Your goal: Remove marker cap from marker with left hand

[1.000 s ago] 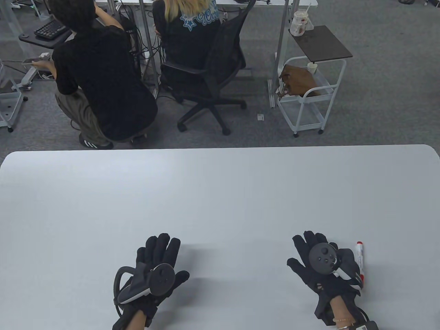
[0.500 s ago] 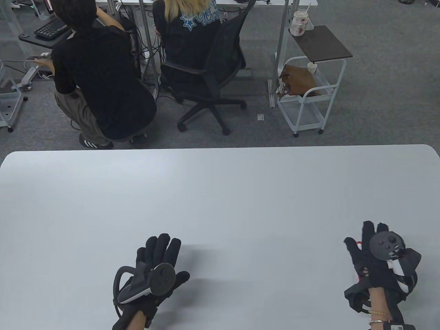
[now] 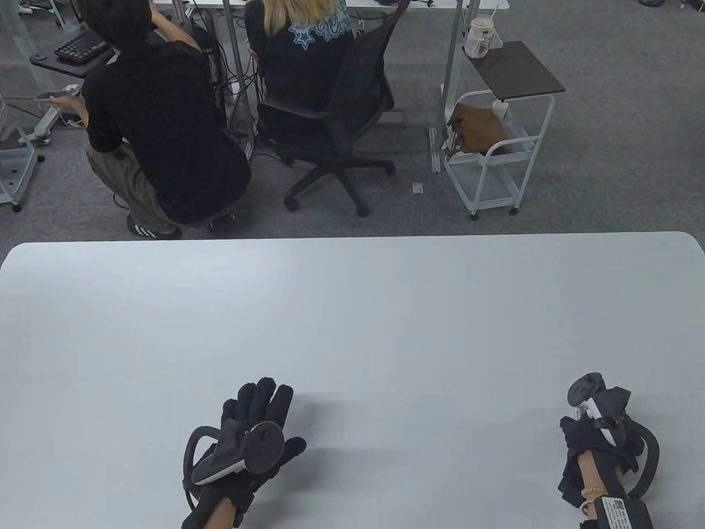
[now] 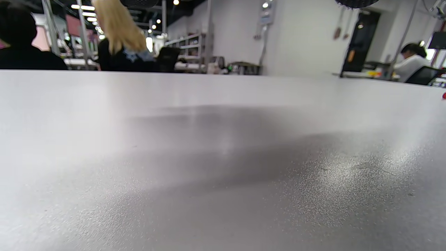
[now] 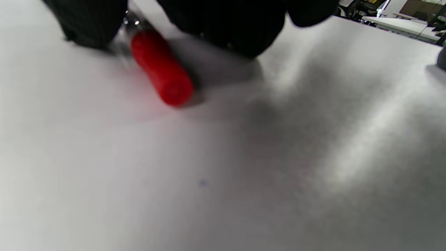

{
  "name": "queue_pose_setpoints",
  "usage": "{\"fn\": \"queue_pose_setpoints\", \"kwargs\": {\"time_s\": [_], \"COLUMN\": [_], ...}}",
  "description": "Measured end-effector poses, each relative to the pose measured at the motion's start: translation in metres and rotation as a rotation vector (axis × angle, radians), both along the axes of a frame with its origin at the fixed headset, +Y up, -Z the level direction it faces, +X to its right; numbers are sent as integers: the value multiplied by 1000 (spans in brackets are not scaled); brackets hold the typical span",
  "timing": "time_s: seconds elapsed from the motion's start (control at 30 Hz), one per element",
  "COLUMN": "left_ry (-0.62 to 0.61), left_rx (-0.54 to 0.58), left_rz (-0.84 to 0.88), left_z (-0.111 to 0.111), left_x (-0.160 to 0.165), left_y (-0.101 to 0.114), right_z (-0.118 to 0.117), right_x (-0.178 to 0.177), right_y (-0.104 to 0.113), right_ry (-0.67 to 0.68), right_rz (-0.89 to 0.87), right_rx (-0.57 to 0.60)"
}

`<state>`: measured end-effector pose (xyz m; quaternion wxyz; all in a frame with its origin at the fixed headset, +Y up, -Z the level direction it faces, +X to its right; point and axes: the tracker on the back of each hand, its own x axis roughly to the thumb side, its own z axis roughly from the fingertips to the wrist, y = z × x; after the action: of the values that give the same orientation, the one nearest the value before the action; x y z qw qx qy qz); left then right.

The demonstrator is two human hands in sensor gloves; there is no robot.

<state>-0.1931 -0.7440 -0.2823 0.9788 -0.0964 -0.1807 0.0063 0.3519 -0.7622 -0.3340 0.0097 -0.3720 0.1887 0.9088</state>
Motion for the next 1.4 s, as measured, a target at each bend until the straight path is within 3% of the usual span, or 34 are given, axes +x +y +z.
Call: {"fn": "queue_pose_setpoints", "kwargs": {"time_s": [0.27,0.37,0.47,0.57,0.67,0.77,0.87,1.1,1.4], "left_ry": [-12,-28,-50,-61,-82,-92,-108,-190,-244], "left_rx": [2,33,68,88,127,154,176,288,372], "left_rz": [0,6,29,52,113,124,96,65,-31], "left_z": [2,5,8,11,14,15,17,27,30], "left_x": [4,8,11,12,13,16,21,46,69], "left_y": [3,8,13,17,21,23,23,24,16], "right_z": [-3,3,12,22,33,44,53,60,74], "right_x": [-17,-46,-89,-139,-188,-221,-245,-262,-279], "right_y": [1,17,46,71,84,84,70,36,37], "right_ry": [77,213,370,591,824,984,1112,1236,1340], "right_rz": [16,-2,0,-148,-179,-192,-237,-239,-208], "right_rx": [-10,118,282,416,533,576,625,605,620]}}
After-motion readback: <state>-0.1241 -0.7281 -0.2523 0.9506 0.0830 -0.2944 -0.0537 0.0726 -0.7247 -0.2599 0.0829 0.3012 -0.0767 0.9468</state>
